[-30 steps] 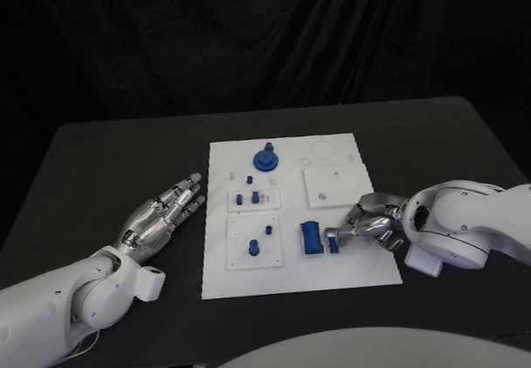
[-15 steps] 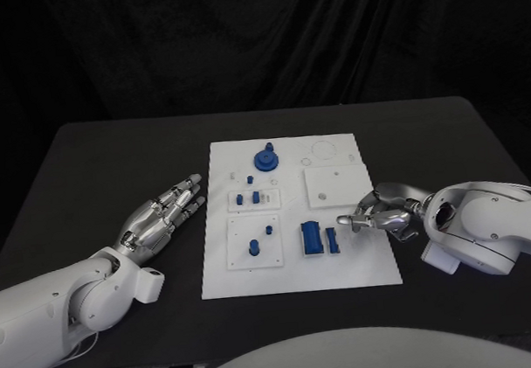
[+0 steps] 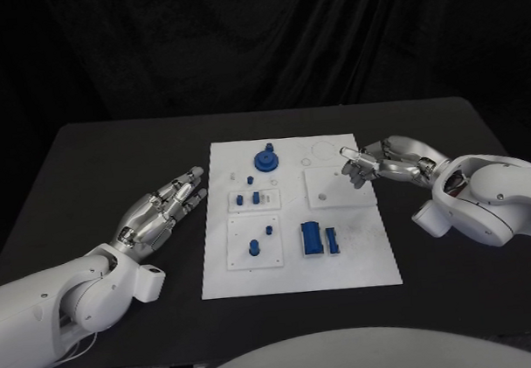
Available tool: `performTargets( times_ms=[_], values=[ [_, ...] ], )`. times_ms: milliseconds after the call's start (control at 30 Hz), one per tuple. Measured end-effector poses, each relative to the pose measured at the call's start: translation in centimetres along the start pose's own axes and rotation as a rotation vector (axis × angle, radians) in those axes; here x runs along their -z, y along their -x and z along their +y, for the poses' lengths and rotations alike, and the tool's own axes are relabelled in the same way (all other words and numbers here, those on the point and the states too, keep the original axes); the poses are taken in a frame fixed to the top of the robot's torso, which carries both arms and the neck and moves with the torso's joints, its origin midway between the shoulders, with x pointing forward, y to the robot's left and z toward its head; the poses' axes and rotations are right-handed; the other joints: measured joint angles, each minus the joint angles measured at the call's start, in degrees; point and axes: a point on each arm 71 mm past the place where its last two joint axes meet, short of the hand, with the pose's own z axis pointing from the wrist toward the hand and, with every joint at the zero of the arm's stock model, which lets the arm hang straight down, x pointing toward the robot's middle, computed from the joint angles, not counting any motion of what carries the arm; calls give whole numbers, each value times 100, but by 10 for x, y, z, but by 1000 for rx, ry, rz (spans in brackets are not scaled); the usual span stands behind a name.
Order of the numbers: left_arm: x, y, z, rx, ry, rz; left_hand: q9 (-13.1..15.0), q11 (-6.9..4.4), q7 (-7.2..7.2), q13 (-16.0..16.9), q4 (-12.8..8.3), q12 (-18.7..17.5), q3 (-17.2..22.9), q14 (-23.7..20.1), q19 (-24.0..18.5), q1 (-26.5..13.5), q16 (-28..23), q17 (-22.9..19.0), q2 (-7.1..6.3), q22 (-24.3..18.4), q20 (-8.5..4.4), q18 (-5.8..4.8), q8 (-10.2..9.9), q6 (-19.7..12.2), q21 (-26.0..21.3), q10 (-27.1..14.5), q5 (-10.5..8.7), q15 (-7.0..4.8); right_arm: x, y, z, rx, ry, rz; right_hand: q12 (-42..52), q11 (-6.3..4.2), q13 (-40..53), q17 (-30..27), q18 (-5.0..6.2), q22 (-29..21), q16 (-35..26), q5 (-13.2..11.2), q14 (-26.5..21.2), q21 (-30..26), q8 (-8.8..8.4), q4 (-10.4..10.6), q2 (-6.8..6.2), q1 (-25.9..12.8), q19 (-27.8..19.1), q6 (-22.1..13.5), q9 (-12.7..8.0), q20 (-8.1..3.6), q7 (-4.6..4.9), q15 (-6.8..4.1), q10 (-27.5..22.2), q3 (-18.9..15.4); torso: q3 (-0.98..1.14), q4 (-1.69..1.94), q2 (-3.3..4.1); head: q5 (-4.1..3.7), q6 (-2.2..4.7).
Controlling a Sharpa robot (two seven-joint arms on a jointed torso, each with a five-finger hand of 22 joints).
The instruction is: Assemble the parts on the task board
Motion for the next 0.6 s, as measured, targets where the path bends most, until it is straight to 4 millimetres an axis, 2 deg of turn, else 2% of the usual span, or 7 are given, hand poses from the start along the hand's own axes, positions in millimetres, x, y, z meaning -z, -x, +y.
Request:
performTargets(
  times_ms=[67, 167, 233, 367, 533, 567, 600],
  values=[
    [-3, -1, -8, -7, -14, 4, -30, -19, -153, 0, 14, 0, -14, 0, 0, -48, 0, 0, 47, 0, -41, 0, -78, -190, 0, 22, -100, 0, -5, 1, 2, -60, 44, -2, -525, 243, -676, -404, -2, -456, -352, -76, -317, -356, -219, -3, 59, 59, -155, -129, -335, 154, -23, 214, -252, -225, 3, -10, -25, 6, 0],
    [-6, 0, -16, -20, -30, 2, -52, -5, -537, 0, 29, 0, -49, 0, 0, -220, 0, 0, 64, 0, -41, 0, -108, -393, 0, 8, -283, 0, -10, 2, 4, -143, 105, 3, -1157, 329, -1560, -1019, -130, -1502, -1036, -271, -1053, -495, -690, -4, 175, 93, -973, -500, -876, 207, -157, 327, -825, -533, 13, -32, -75, 36, 0],
    [-9, 0, -19, -26, -36, 0, -56, 12, -684, 0, 23, 0, -56, 0, 0, -247, 0, 1, 63, 0, -41, 0, -108, -445, 0, -10, -340, 0, -12, 2, 5, -186, 137, 7, -1911, 181, -2487, -1564, -184, -3047, -2009, -411, -2007, -585, -1286, 4, 207, 85, -2402, -1273, -1583, 231, -545, 233, -1630, -781, 24, -63, -130, 92, 0],
    [-18, -2, -21, -25, -47, 1, -59, 12, -798, 0, 23, 0, -55, 0, 0, -261, 0, 1, 48, -2, -41, 0, -108, -506, 0, -10, -388, 0, -13, 2, 2, -268, 194, 17, -2523, -187, -3393, -1938, -180, -4418, -2795, -445, -2679, -695, -1862, -10, 265, 293, -3371, -2128, -2383, 266, -1033, 38, -2238, -1016, 41, -118, -240, 171, 0],
    [-24, 1, -21, -20, -49, -14, -65, 12, -817, 0, 22, 0, -55, 0, 0, -283, 0, 2, 71, -7, -40, -1, -108, -525, 0, -11, -388, 0, -14, 1, 0, -325, 235, 30, -2599, -268, -3636, -1975, -177, -4631, -2926, -372, -2799, -698, -1960, -13, 277, 474, -3467, -2265, -2599, 267, -1152, 39, -2319, -1021, 62, -183, -345, 292, 0],
    [-24, 1, -20, -18, -49, -16, -65, 11, -816, -2, 22, -5, -55, 0, 0, -296, 0, 2, 67, -7, -40, -1, -108, -527, 0, -11, -388, 0, -14, 1, -1, -332, 238, 32, -2702, -337, -3696, -2007, -275, -4767, -2974, -404, -2850, -721, -2059, -108, 272, 294, -3523, -2390, -2743, 162, -1114, -36, -2370, -904, 66, -197, -358, 311, 0],
    [-24, 2, -20, -19, -48, -17, -76, -3, -767, -7, -12, -47, -20, -2, -2, -514, 0, 3, 34, -7, -42, 0, -137, -550, 0, -25, -433, -5, -14, 1, -1, -332, 238, 32, -2935, -510, -3930, -2066, -529, -5030, -3075, -506, -2937, -769, -2258, -392, 94, -688, -3661, -2623, -2986, -115, -1074, -239, -2467, -559, 69, -202, -363, 315, 0]
  ],
)
